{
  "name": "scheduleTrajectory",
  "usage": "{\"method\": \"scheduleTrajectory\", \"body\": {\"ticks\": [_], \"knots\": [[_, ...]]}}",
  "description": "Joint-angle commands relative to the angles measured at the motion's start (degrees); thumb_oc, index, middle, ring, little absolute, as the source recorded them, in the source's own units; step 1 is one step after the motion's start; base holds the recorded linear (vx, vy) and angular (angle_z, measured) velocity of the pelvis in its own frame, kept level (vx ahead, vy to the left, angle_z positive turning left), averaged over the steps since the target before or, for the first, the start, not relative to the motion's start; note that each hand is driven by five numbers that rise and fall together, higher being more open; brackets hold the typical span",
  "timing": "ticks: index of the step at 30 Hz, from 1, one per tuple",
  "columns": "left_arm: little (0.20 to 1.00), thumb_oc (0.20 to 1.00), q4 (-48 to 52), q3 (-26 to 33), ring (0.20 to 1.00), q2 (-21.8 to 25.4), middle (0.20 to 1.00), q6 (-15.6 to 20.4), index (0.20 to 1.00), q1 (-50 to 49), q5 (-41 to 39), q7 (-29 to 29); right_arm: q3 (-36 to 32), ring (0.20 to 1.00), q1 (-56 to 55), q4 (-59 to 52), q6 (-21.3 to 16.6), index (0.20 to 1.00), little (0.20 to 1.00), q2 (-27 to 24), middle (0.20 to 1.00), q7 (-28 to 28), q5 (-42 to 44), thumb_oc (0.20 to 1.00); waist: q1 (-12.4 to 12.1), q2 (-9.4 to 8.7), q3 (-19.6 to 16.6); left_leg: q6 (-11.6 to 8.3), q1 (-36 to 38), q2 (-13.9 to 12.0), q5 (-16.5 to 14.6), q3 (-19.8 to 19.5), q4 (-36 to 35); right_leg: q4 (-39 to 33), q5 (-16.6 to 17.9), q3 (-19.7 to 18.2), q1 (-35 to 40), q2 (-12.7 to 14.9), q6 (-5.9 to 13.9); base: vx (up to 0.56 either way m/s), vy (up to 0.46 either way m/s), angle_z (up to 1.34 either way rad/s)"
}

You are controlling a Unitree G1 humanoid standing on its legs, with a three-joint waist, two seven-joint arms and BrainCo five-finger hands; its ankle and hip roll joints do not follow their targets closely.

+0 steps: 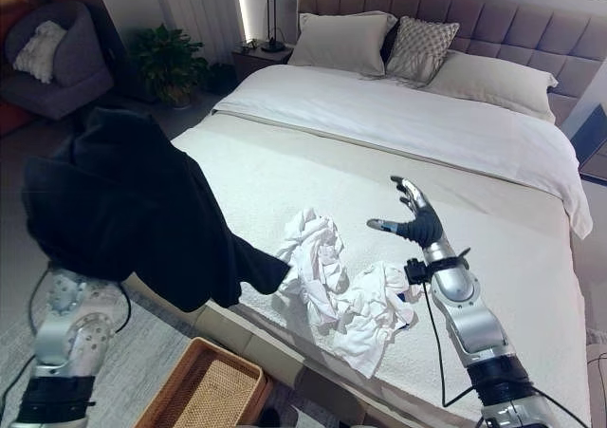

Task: Pick up clothes into the bucket

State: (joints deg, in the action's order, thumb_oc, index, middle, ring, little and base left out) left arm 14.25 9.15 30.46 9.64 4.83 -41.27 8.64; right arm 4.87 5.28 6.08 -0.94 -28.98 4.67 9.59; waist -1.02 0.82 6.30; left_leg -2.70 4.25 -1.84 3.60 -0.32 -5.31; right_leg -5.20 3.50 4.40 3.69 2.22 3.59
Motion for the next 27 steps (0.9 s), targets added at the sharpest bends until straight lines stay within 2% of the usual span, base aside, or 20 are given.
{"method": "scheduleTrajectory", "body": {"ticks": [1,6,14,21,27], "knots": [[0.200,0.200,4.7,4.3,0.200,4.1,0.200,6.4,0.200,2.0,1.9,-0.9,-2.0,1.000,0.7,1.7,-1.8,1.000,1.000,0.9,1.000,0.6,-2.5,1.000,-0.7,-1.67,-2.6,2.26,0.3,3.9,-2.4,-1.8,0.3,0.2,1.0,-1.1,0.5,1.6,1.54,0.00,0.000,0.00],[0.200,0.200,5.3,7.3,0.200,5.0,0.200,6.4,0.200,-1.2,3.2,-0.5,-2.6,1.000,-4.2,10.3,-0.8,1.000,1.000,2.7,1.000,0.9,-5.1,1.000,-1.0,-1.68,-1.8,2.17,0.4,3.9,-2.8,-2.8,0.3,0.2,0.3,-0.1,1.0,1.6,1.45,0.01,0.002,0.11],[0.200,0.200,5.0,8.4,0.200,3.3,0.200,6.1,0.200,-5.5,0.9,-2.0,-0.7,1.000,-6.6,27.3,1.1,1.000,1.000,3.6,1.000,1.2,-11.0,1.000,-1.9,-2.43,0.6,1.94,-0.7,3.8,-2.1,-4.6,0.3,0.2,0.3,1.7,0.5,1.6,1.51,-0.02,-0.005,0.13],[0.200,0.200,3.5,5.5,0.200,-0.6,0.200,4.4,0.200,-10.3,-2.9,-5.1,0.4,1.000,-5.1,40.5,2.2,1.000,1.000,3.5,1.000,2.7,-15.0,1.000,-2.7,-2.87,4.0,2.03,-2.5,4.0,-1.1,-5.9,0.3,0.2,0.8,3.2,-0.8,1.8,1.58,-0.05,0.003,0.11],[0.200,0.200,-1.9,4.1,0.200,-2.6,0.200,2.5,0.200,-14.3,-1.9,-4.4,-0.1,1.000,-4.2,44.8,2.6,1.000,1.000,3.6,1.000,3.9,-14.6,1.000,-3.2,-2.90,6.3,2.22,-3.6,4.1,-0.4,-6.4,0.3,0.2,1.3,3.6,-1.7,1.9,1.65,-0.05,0.006,0.06]]}}
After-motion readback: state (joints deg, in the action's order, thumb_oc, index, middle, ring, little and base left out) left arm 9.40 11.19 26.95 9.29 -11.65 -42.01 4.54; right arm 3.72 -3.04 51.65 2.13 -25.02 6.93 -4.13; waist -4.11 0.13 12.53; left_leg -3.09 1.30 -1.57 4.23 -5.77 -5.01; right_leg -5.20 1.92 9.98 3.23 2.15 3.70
